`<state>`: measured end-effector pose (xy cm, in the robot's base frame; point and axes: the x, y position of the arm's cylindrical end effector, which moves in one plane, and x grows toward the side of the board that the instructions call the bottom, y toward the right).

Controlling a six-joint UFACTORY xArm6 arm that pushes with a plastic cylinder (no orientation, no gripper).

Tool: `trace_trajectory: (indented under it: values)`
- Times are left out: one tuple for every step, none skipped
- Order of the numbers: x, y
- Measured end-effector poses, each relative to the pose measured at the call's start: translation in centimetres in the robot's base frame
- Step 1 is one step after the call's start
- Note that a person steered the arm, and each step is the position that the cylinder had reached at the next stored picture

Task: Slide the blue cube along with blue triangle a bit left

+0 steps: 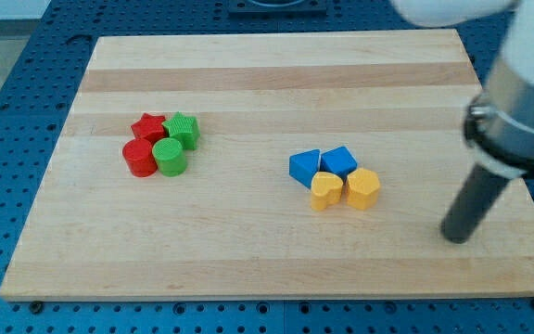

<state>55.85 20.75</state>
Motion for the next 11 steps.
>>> trace_trajectory:
  values:
    - [-2.3,2.6]
    - [-5.6,3.3]
    - [-7.4,2.7]
    - [-8.1,1.1]
    - [-8.4,-2.1]
    - [-8.4,-4.9]
    - [-8.4,-7.9]
    - [-8.4,-10.8]
    - [-8.4,-13.2]
    - [-8.4,-13.8]
    - [-8.4,-14.1]
